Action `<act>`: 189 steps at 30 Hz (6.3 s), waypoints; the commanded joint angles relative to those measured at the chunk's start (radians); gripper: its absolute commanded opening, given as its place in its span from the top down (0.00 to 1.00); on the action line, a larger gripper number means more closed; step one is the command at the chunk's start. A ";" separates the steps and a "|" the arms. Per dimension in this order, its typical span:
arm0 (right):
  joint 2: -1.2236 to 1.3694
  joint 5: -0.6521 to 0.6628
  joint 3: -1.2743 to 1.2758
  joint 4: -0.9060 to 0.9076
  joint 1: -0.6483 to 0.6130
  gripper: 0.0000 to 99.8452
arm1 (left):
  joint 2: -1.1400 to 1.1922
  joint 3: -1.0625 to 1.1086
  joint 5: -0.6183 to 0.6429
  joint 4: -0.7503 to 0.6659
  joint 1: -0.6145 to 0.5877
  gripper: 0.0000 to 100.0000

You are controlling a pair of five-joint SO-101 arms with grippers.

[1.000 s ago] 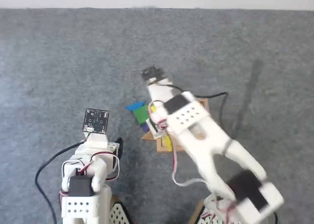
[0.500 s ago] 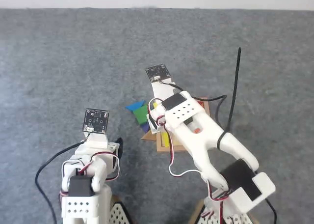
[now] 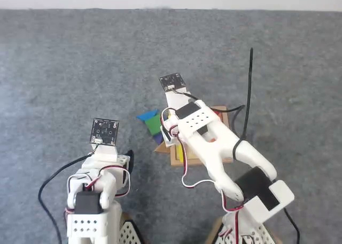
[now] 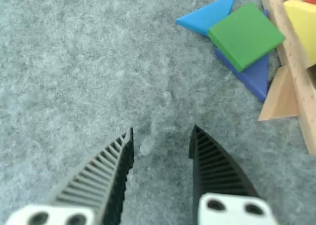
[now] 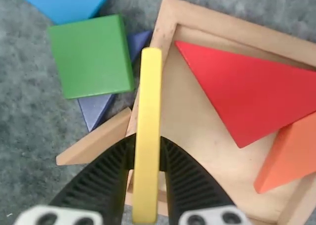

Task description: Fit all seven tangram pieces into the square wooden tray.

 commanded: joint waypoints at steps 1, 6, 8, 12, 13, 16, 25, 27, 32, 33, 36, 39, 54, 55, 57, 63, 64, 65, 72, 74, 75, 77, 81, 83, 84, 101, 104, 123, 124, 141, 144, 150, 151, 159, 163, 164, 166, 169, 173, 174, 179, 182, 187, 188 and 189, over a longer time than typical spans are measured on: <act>-0.008 -0.012 -0.064 -0.016 0.010 0.99 | -0.011 -0.012 0.009 0.002 -0.003 0.82; -0.007 -0.008 -0.061 -0.016 0.010 0.99 | -0.011 -0.012 0.009 0.002 -0.003 0.82; -0.005 -0.008 -0.061 -0.016 0.010 0.99 | -0.011 -0.012 0.009 0.002 -0.003 0.82; 0.001 -0.012 -0.058 -0.039 0.010 0.99 | -0.011 -0.012 0.009 0.002 -0.003 0.82; 0.001 -0.012 -0.058 -0.038 0.010 0.99 | -0.011 -0.012 0.009 0.002 -0.003 0.82; -0.002 -0.014 -0.058 -0.038 0.013 0.99 | -0.011 -0.012 0.009 0.002 -0.003 0.82; 0.002 -0.015 -0.058 -0.048 0.074 0.99 | -0.011 -0.012 0.009 0.002 -0.003 0.82; 0.002 -0.015 -0.058 -0.050 0.082 0.99 | -0.011 -0.012 0.009 0.002 -0.003 0.82; 0.002 -0.015 -0.058 -0.050 0.081 0.97 | -0.011 -0.012 0.009 0.002 -0.003 0.82; 0.002 -0.029 -0.063 -0.047 0.081 0.96 | -0.011 -0.012 0.009 0.002 -0.003 0.82; -0.002 -0.140 -0.064 -0.045 0.071 0.95 | -0.011 -0.012 0.009 0.002 -0.003 0.82; 0.002 -0.153 -0.064 -0.044 0.064 0.95 | -0.011 -0.012 0.009 0.002 -0.003 0.82; 0.001 -0.150 -0.064 -0.030 -0.018 0.95 | -0.011 -0.012 0.009 0.002 -0.003 0.82; -0.001 -0.150 -0.064 -0.030 -0.015 0.94 | -0.011 -0.012 0.009 0.002 -0.003 0.82; -0.004 -0.149 -0.064 -0.028 -0.002 0.91 | -0.011 -0.012 0.009 0.002 -0.003 0.82; 0.001 -0.153 -0.058 -0.028 0.004 0.69 | -0.011 -0.012 0.009 0.002 -0.003 0.82; 0.001 -0.153 -0.058 -0.027 0.005 0.66 | -0.011 -0.012 0.009 0.002 -0.003 0.82; 0.001 -0.153 -0.058 -0.027 0.010 0.64 | -0.011 -0.012 0.009 0.002 -0.003 0.82; -0.008 -0.153 -0.064 0.015 0.110 0.62 | -0.011 -0.012 0.009 0.002 -0.003 0.82; -0.008 -0.152 -0.064 0.015 0.133 0.62 | -0.011 -0.012 0.009 0.002 -0.003 0.82; -0.008 -0.150 -0.064 0.015 0.136 0.62 | -0.011 -0.012 0.009 0.002 -0.003 0.82; -0.010 -0.149 -0.064 0.016 0.131 0.62 | -0.011 -0.012 0.009 0.002 -0.003 0.82; -0.036 -0.097 -0.081 0.016 0.082 0.62 | -0.011 -0.012 0.009 0.002 -0.003 0.82; -0.082 -0.086 -0.083 0.036 0.054 0.62 | -0.011 -0.012 0.009 0.002 -0.003 0.82; -0.114 -0.084 -0.083 0.059 0.047 0.62 | -0.011 -0.012 0.009 0.002 -0.003 0.82; -0.200 0.058 0.216 0.019 0.140 0.68 | -0.011 -0.012 0.009 0.002 -0.003 0.82; -0.150 0.058 0.192 -0.021 0.110 0.71 | -0.011 -0.012 0.009 0.002 -0.003 0.82; -0.357 0.055 0.150 -0.030 0.105 0.71 | -0.011 -0.012 0.009 0.002 -0.003 0.82; -0.410 0.057 0.184 -0.030 0.113 0.71 | -0.011 -0.012 0.009 0.002 -0.003 0.82; -1.012 0.353 0.697 -0.005 0.958 0.94 | -0.011 -0.012 0.009 0.002 -0.003 0.82; -1.081 0.416 0.775 -0.007 1.078 0.94 | -0.011 -0.012 0.009 0.002 -0.003 0.82; -1.199 0.509 0.895 -0.016 1.279 0.94 | -0.011 -0.012 0.009 0.002 -0.003 0.82; -1.218 0.525 0.914 -0.016 1.296 0.94 | -0.011 -0.012 0.009 0.002 -0.003 0.82; -1.356 0.554 1.088 -0.016 1.302 0.88 | -0.011 -0.012 0.011 0.002 0.046 0.82; -1.440 0.552 1.128 -0.005 1.308 0.88 | -0.011 -0.012 0.012 0.000 0.133 0.82; -1.465 0.552 1.142 -0.005 1.308 0.88 | -0.011 -0.012 0.012 0.000 0.167 0.82; -1.503 0.554 1.169 -0.004 1.308 0.88 | -0.011 -0.012 0.012 0.000 0.233 0.82; -1.555 0.555 1.178 0.042 1.305 0.88 | -0.011 -0.012 0.012 0.000 0.299 0.82; -1.629 0.555 1.197 0.065 1.307 0.88 | -0.011 -0.012 0.003 -0.021 0.250 0.82; -1.646 0.555 1.203 0.070 1.307 0.88 | -0.011 -0.012 -0.025 -0.055 0.226 0.82; -1.732 0.557 1.220 0.125 1.303 0.88 | -0.012 -0.050 -0.256 -0.201 0.043 0.82; -1.784 0.586 1.226 0.165 1.300 0.88 | -0.011 -0.134 -0.264 -0.207 -0.063 0.82; -1.827 0.605 1.231 0.214 1.299 0.88 | 0.043 -0.242 -0.327 -0.172 -0.017 0.82; -1.827 0.605 1.231 0.214 1.296 0.88 | 0.087 -0.269 -0.362 -0.129 0.017 0.82; -1.825 0.605 1.231 0.214 1.287 0.88 | 0.141 -0.297 -0.385 -0.094 0.051 0.82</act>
